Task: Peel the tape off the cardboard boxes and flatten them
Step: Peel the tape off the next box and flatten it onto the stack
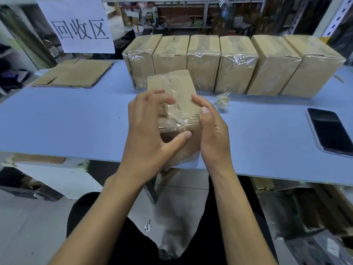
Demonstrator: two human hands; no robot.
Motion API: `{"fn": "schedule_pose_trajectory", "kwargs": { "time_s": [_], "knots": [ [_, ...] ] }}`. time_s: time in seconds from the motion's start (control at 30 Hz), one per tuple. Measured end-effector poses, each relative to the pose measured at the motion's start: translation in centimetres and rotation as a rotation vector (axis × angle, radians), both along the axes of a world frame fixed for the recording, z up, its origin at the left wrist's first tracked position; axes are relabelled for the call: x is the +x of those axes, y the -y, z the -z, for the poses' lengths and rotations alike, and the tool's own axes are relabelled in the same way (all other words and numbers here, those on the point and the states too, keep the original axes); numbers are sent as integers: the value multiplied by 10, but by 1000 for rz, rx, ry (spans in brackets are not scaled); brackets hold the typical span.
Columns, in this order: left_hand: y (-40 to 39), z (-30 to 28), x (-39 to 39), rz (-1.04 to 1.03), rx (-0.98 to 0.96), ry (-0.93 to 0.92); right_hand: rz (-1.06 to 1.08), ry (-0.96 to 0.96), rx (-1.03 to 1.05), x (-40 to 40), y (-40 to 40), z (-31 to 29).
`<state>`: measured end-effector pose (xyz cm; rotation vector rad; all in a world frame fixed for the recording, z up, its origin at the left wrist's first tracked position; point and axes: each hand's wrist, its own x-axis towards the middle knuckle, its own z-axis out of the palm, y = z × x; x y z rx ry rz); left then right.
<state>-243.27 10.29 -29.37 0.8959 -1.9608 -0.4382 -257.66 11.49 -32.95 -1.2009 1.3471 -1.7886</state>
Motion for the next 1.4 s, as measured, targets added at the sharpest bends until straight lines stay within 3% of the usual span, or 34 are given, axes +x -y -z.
{"fn": "schedule_pose_trajectory", "kwargs": {
  "time_s": [0.33,0.57,0.8,1.1,1.4],
  "knots": [
    [-23,17,-18,-265,174,-145,-66,8,21,-7,-3,-6],
    [-22,26,-25,-288,150,-181,-82,10,15,-10,-1,-5],
    [-16,26,-10,-239,282,-422,-73,7,26,-11,-1,-6],
    [-22,11,-10,-192,358,-480,-80,-33,59,-11,-5,-10],
    [-9,-16,-16,-364,83,-89,-357,-188,119,-22,-20,-12]
  ]
}}
